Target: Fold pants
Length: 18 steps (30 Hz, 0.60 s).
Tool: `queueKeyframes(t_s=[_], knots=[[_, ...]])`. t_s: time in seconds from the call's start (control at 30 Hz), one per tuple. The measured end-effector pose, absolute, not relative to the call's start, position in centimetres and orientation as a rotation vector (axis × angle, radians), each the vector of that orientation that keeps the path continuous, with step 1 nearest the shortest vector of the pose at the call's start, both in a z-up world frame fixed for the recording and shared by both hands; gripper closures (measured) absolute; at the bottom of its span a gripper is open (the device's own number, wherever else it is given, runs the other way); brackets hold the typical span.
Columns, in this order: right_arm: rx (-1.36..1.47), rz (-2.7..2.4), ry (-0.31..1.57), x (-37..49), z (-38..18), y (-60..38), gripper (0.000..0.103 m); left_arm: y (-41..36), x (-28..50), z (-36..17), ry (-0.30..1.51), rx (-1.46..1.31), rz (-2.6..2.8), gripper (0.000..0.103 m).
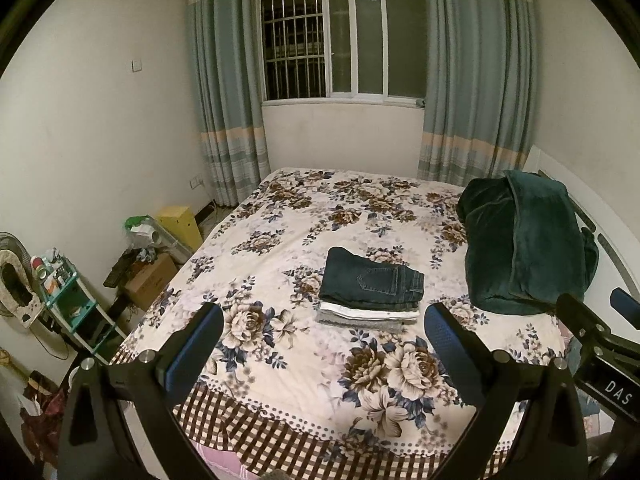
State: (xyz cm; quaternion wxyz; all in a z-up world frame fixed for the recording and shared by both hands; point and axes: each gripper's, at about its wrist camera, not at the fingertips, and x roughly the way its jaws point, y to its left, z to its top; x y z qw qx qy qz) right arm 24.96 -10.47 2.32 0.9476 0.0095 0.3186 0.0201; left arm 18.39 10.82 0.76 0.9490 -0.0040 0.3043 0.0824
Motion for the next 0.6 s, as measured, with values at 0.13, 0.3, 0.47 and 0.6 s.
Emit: queueKeyframes(t_s=[0.13, 0.3, 0.47, 0.6], knots=[[0.02, 0.043, 0.643, 24.87, 2.22, -10.25, 0.0, 10.8, 18.31, 0.93, 0.612, -0.008, 0.167, 0.0], [0.021, 0.043, 0.639, 25.08, 2.13, -10.19, 0.0, 10.63, 18.26, 1.3, 0.608, -0.007, 0.171, 0.0], [0.025, 0.038, 0.637, 24.62, 1.87, -10.27, 0.0, 10.56, 18.26, 1.32, 0.609, -0.005, 0.175, 0.0], [0.024, 0.039, 0.636, 24.56, 1.83, -10.28, 0.0, 10.46, 18.22, 1.6, 0.602, -0.004, 0.176, 0.0]])
